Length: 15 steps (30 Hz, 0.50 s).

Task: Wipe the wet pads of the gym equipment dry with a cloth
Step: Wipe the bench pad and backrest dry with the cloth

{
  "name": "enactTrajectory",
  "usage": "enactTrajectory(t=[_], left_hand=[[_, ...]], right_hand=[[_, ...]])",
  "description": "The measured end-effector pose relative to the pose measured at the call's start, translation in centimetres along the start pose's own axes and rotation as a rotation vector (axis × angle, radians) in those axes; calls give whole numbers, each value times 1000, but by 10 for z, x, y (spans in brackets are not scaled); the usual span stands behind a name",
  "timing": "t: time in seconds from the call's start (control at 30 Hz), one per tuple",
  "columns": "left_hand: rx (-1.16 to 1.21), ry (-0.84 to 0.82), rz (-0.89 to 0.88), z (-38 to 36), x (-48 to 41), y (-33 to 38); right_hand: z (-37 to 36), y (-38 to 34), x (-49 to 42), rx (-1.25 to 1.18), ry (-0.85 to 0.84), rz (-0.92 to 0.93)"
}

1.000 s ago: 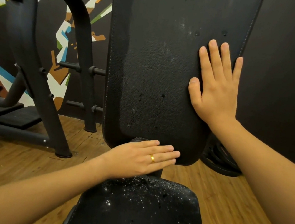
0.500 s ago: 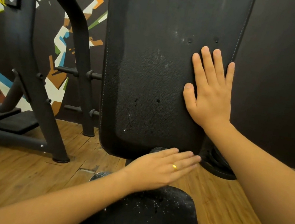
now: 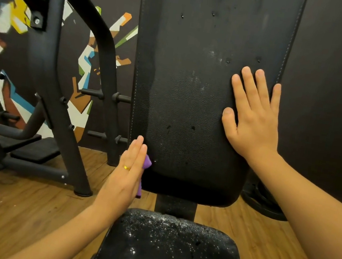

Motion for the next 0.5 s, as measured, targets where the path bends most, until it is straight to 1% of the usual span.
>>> enactTrajectory(t=[0.1, 0.23, 0.37, 0.5], left_hand=[[91, 128, 148, 0, -17, 1], [73, 207, 250, 5, -41, -7], [48, 210, 311, -2, -42, -10], [82, 215, 300, -5, -30, -4]], right_hand=[[0, 0, 0, -6, -3, -1], [0, 1, 0, -14, -4, -1], [-1, 1, 0, -22, -3, -6], [0, 1, 1, -16, -7, -10]])
Point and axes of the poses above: each hand's wrist, its own x-axis away from the middle knuckle, its own z-axis out of the back of the hand, y = z × x, the point moved 4 cm from there along -x, towards the middle knuckle, and after that the axes turned 14 degrees about -z, right-handed, at the moved point
